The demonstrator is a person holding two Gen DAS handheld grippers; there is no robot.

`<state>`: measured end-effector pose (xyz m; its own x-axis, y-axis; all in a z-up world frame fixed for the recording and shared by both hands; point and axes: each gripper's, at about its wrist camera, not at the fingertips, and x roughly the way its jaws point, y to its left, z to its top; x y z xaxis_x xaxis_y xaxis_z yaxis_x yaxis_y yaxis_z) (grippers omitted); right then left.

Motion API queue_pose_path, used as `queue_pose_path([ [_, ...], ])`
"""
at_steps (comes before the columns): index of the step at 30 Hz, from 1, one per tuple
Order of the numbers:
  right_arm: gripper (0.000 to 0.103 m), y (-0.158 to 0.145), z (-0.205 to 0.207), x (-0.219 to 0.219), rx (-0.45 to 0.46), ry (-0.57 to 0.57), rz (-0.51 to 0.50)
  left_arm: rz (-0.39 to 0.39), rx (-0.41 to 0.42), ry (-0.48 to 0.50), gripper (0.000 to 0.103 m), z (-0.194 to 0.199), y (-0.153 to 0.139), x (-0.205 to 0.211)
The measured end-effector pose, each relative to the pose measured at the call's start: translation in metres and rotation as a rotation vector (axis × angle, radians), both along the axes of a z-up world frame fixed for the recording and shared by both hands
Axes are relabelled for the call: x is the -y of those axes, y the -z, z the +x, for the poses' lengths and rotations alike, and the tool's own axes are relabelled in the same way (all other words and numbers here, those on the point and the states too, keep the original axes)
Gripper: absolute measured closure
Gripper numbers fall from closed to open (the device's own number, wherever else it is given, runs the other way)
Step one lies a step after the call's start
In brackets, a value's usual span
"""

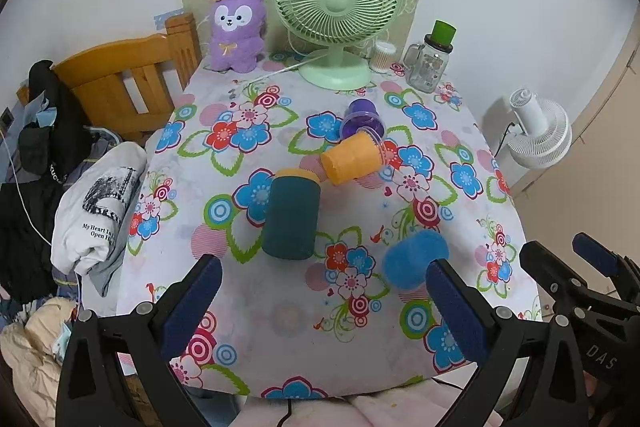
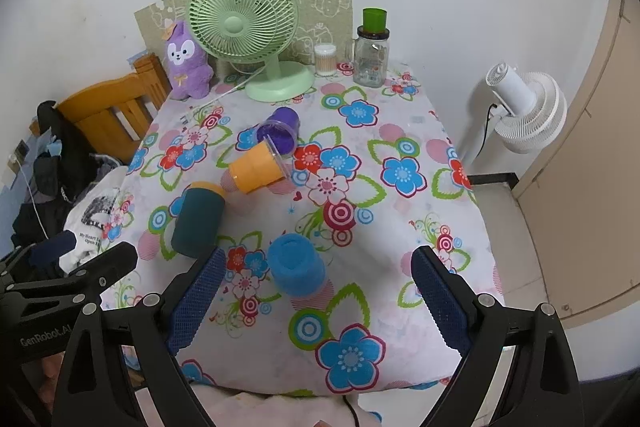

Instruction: Flip cup upside down

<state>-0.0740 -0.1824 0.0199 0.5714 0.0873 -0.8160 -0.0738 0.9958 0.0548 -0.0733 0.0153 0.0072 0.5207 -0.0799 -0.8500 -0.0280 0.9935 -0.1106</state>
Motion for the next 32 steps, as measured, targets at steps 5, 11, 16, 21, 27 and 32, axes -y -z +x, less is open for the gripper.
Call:
queue_pose_path([
  [5, 0.008, 0.0003, 0.0011, -0.0010, -0.001, -0.001, -0.006, -0.001, -0.001, 0.001, 0.000, 0.0005, -0.0001, 0.0018],
  [11, 0.008, 0.0009, 0.0020, -0.0017, 0.003, 0.000, -0.007, 0.001, -0.005, 0.005, 0.000, 0.0013, 0.0000, 0.0036],
  [16, 0.008, 0.0009, 0.0012, -0.0008, -0.003, 0.003, -0.004, 0.002, -0.005, 0.000, 0.000, 0.0015, -0.0002, 0.0052],
  [21, 0.008, 0.0014, 0.0013, 0.0007, -0.007, 0.007, 0.006, 0.003, -0.005, -0.001, 0.000, 0.0014, 0.0003, 0.0064],
  [27, 0.008, 0.0028, -0.0001, -0.0001, -0.011, 0.006, 0.005, 0.004, -0.008, 0.002, 0.000, 0.0012, 0.0009, 0.0049],
  [32, 0.008, 0.0028, 0.0000, -0.0002, -0.012, 0.008, 0.006, 0.004, -0.012, 0.007, 0.000, -0.0001, 0.0017, 0.0020],
])
